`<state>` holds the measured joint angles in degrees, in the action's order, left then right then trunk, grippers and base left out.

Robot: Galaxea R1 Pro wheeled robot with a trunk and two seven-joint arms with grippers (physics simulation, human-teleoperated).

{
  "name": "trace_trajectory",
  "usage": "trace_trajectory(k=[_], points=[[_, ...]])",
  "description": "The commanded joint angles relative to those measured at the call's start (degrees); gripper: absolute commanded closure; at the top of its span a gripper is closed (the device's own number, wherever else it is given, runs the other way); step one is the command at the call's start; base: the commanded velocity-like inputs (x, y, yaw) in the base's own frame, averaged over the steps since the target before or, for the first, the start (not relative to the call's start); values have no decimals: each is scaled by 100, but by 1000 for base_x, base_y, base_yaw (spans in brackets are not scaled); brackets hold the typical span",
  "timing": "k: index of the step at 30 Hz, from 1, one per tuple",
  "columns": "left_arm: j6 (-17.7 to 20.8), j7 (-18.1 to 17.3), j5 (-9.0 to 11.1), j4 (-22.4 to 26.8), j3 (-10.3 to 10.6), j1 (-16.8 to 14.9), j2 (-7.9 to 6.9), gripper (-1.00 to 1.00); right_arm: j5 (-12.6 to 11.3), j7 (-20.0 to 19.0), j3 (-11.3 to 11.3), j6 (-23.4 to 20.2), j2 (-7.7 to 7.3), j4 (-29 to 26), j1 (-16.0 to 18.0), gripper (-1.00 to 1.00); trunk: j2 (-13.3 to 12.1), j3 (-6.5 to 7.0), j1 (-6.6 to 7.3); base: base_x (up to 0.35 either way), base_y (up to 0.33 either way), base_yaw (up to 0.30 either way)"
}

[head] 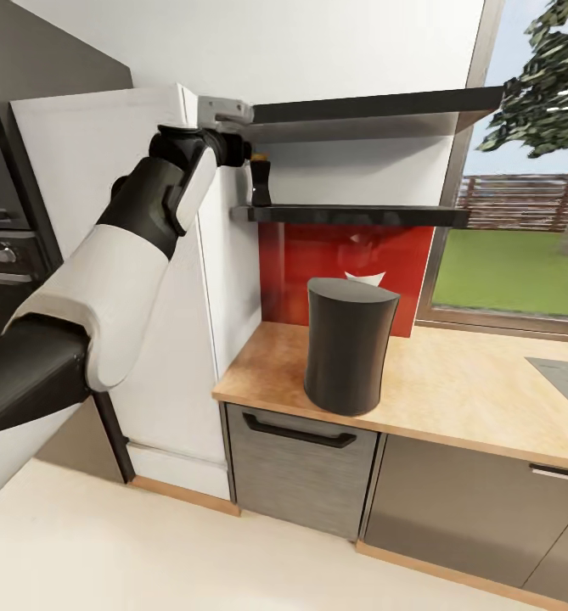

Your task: Set up a coffee station on the kitchen countertop: keep the coffee maker on the countertop, move the bottle of coffee from the kitchen shelf to the counter next to the coffee maker, place a paper coffee filter on top of the coffee maker, put the saucer next to the coffee maker with the coffee cup on the saucer, and place the electric kettle next to the coffee maker.

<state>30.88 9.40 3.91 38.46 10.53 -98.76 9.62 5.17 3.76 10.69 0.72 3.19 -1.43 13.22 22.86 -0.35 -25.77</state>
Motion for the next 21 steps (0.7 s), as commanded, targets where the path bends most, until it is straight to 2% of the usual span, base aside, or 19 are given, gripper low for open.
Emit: trace_trajectory(k=[1, 4, 8, 15, 21], points=[[-225, 66, 62, -153, 22, -3, 4, -100, 54, 19, 47, 7, 0, 2, -5, -100, 6, -4, -2, 0, 0, 0], [-697, 96, 195, -504, 20, -3, 38, -100, 54, 20, 47, 7, -2, 2, -17, -100, 6, -4, -2, 0, 0, 0], [-886, 105, 413, -689, 21, 35, 38, -100, 54, 20, 47, 7, -2, 2, -28, -100, 6, -4, -2, 0, 0, 0], [-1269, 103, 443, -700, 42, 100, 38, -100, 54, 20, 47, 3, -2, -2, -30, -100, 6, -4, -2, 0, 0, 0], [-1308, 106, 440, -708, 46, 105, 38, -100, 54, 20, 47, -13, -4, 1, -30, -100, 6, -4, -2, 0, 0, -133]])
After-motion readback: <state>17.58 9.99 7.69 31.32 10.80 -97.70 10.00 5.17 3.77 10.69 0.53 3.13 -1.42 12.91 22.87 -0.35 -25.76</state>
